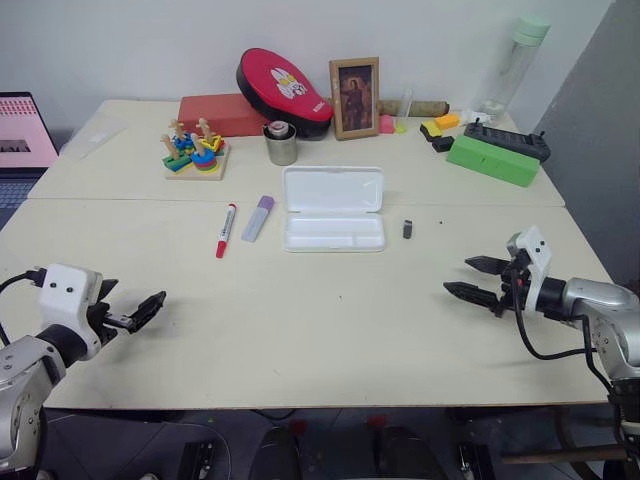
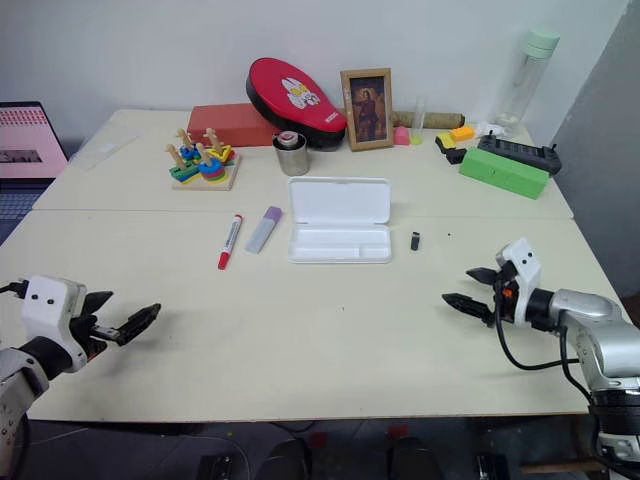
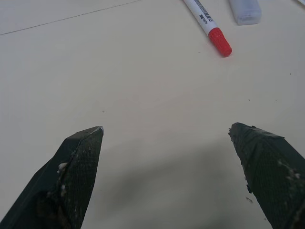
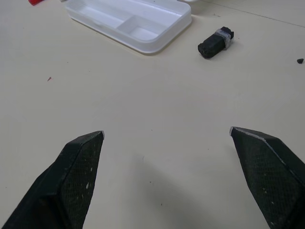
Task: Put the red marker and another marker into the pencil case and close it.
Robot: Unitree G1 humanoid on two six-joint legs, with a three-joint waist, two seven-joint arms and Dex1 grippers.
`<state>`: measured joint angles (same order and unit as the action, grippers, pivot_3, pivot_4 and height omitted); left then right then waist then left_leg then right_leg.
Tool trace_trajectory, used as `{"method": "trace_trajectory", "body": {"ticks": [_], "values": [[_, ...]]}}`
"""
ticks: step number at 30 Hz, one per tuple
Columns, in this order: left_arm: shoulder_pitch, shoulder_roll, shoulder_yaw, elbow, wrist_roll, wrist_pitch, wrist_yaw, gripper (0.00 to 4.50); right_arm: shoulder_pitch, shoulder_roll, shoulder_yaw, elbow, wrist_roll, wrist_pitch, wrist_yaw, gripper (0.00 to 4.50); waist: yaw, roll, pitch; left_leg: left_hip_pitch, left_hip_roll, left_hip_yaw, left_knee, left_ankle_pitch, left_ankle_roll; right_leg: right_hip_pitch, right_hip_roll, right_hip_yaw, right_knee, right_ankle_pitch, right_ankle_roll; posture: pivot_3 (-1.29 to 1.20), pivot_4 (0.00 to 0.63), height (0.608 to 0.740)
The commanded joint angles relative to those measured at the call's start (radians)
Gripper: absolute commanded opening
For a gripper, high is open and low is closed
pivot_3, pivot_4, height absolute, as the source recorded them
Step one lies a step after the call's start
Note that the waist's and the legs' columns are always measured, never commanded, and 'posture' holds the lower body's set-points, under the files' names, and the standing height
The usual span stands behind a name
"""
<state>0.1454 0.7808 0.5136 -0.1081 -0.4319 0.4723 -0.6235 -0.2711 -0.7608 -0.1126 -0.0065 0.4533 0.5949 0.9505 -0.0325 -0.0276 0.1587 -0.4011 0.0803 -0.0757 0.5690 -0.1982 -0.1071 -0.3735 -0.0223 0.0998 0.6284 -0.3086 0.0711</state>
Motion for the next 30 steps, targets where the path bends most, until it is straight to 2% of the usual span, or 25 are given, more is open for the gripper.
{"method": "trace_trajectory", "body": {"ticks": [1, 6, 27, 30], "values": [[-0.004, 0.01, 0.034, -0.021, -0.009, 0.008, -0.006, 4.5, -0.017, -0.012, -0.012, -0.007, 0.0, -0.019, 0.014, 4.48, 0.0, 0.0, 0.0, 0.0, 0.0, 0.0, 0.0, 0.0, 0.0, 0.0, 0.0, 0.0, 0.0, 0.0, 0.0, 0.0, 0.15, 0.74], [-0.01, 0.005, 0.024, -0.025, -0.009, 0.015, -0.008, 4.5, -0.017, -0.008, -0.013, -0.01, 0.001, -0.019, 0.016, 4.48, 0.0, 0.0, 0.0, 0.0, 0.0, 0.0, 0.0, 0.0, 0.0, 0.0, 0.0, 0.0, 0.0, 0.004, 0.006, 0.0, 0.15, 0.74], [-0.021, -0.008, 0.013, -0.038, -0.005, 0.025, -0.008, 4.5, -0.023, -0.006, -0.009, -0.015, 0.007, -0.022, 0.025, 4.48, 0.0, 0.0, 0.0, 0.0, 0.0, 0.0, 0.003, 0.0, 0.0, 0.002, 0.0, 0.0, 0.002, 0.007, 0.004, 0.0, 0.15, 0.74], [-0.055, -0.023, -0.056, -0.082, -0.017, 0.027, -0.026, 4.5, -0.075, 0.006, 0.024, -0.037, 0.022, -0.004, 0.047, 4.48, 0.0, 0.0, 0.0, 0.0, 0.0, 0.0, 0.004, 0.0, 0.0, 0.003, 0.0, 0.0, 0.002, 0.007, 0.004, 0.0, 0.15, 0.74]]}}
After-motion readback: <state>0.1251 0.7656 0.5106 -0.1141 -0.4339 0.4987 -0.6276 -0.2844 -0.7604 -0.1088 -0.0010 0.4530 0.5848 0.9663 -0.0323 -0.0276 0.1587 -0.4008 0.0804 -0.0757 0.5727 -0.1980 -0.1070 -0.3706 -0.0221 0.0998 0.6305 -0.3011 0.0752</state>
